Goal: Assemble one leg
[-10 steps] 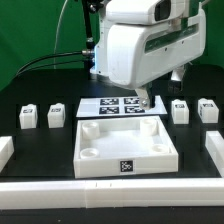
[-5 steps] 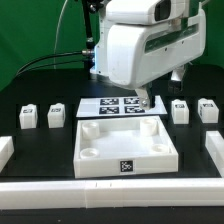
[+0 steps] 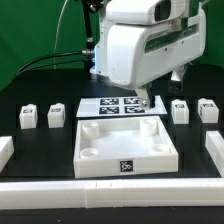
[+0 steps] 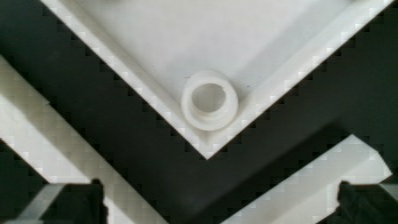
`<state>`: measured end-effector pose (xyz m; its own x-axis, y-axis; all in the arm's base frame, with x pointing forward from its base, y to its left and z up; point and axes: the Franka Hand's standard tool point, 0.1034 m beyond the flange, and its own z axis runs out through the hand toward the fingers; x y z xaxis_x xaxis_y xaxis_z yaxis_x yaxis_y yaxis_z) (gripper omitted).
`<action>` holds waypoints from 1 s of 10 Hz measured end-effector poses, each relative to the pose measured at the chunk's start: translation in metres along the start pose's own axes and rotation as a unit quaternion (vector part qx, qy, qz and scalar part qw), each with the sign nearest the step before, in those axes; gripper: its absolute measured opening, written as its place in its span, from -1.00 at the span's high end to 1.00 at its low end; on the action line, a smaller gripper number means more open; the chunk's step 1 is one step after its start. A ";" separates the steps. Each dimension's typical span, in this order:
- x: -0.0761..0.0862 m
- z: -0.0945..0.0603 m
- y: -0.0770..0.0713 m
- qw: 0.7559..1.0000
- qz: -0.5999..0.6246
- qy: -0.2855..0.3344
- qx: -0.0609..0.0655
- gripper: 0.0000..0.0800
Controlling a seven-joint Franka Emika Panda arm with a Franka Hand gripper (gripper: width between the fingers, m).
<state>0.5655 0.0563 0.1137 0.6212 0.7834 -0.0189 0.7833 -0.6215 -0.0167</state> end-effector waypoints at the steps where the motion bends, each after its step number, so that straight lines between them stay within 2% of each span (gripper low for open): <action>1: 0.000 0.000 0.000 1.000 0.000 0.000 0.000 -0.63; 4: 0.000 0.000 0.000 1.000 0.000 0.000 0.000 -0.63; 5: -0.004 0.003 0.003 0.999 -0.031 0.007 -0.007 -0.63; 6: -0.022 0.013 0.003 0.998 -0.055 0.012 -0.013 -0.63; 7: -0.036 0.018 -0.004 0.997 -0.070 0.009 -0.010 -0.63; 9: -0.063 0.024 -0.021 0.988 -0.151 0.010 -0.016 -0.63; 10: -0.078 0.030 -0.029 0.981 -0.193 0.004 -0.007 -0.63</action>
Offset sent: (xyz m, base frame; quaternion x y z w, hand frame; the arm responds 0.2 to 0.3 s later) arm 0.0000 0.0000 0.0000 0.0000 0.0000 0.0000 1.0000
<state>0.4933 0.0130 0.0852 0.2788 0.9603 -0.0056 0.9603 -0.2788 -0.0065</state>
